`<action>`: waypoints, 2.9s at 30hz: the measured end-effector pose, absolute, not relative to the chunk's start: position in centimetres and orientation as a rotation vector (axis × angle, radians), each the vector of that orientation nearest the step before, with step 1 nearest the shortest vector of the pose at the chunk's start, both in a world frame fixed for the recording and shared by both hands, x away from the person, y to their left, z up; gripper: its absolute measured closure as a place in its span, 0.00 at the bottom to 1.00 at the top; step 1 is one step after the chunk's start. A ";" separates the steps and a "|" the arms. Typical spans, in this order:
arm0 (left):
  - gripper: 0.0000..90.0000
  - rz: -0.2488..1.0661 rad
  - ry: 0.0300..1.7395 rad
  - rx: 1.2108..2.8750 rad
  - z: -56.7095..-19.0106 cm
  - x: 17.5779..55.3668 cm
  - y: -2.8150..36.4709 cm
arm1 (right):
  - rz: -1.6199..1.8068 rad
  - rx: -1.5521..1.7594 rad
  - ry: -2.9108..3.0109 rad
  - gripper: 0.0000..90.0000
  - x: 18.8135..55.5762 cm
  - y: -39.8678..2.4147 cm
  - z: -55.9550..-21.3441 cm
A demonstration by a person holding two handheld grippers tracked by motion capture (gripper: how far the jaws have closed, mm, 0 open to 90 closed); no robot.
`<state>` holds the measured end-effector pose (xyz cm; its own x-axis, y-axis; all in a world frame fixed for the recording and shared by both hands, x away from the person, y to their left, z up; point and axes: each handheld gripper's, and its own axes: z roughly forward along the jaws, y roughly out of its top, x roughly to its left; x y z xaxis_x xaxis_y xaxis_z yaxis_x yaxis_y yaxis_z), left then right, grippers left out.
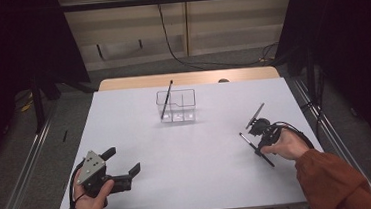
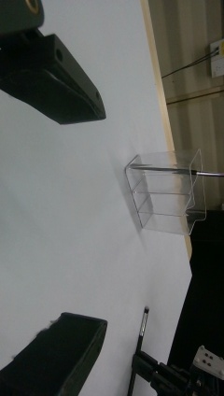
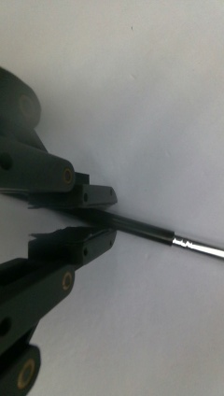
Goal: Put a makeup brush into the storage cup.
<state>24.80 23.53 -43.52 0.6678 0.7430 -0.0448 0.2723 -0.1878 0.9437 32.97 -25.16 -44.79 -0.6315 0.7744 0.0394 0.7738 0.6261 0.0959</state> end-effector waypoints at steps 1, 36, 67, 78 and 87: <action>0.02 0.521 0.819 1.759 -43.5 24.8 23.5 | 0.166 1.346 2.830 0.91 33.0 -25.2 -44.8; 0.02 0.518 0.835 1.753 -43.6 25.0 23.7 | 0.466 1.414 2.758 0.94 32.2 -27.4 -43.9; 0.02 0.528 0.824 1.754 -43.5 24.7 23.5 | 1.095 1.333 2.458 0.94 30.2 -29.1 -43.2; 0.02 0.527 0.822 1.751 -43.5 24.9 23.5 | 1.237 1.220 2.332 0.94 29.3 -29.0 -42.9; 0.02 0.529 0.820 1.749 -43.4 24.9 23.5 | 1.377 1.155 2.253 0.94 28.6 -29.3 -43.0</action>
<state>24.86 23.51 -43.42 0.6632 0.7471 -0.0450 0.2675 -0.1804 0.9465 28.56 -29.31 -43.05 -0.6505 0.7389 0.1758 0.4937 0.2354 0.8372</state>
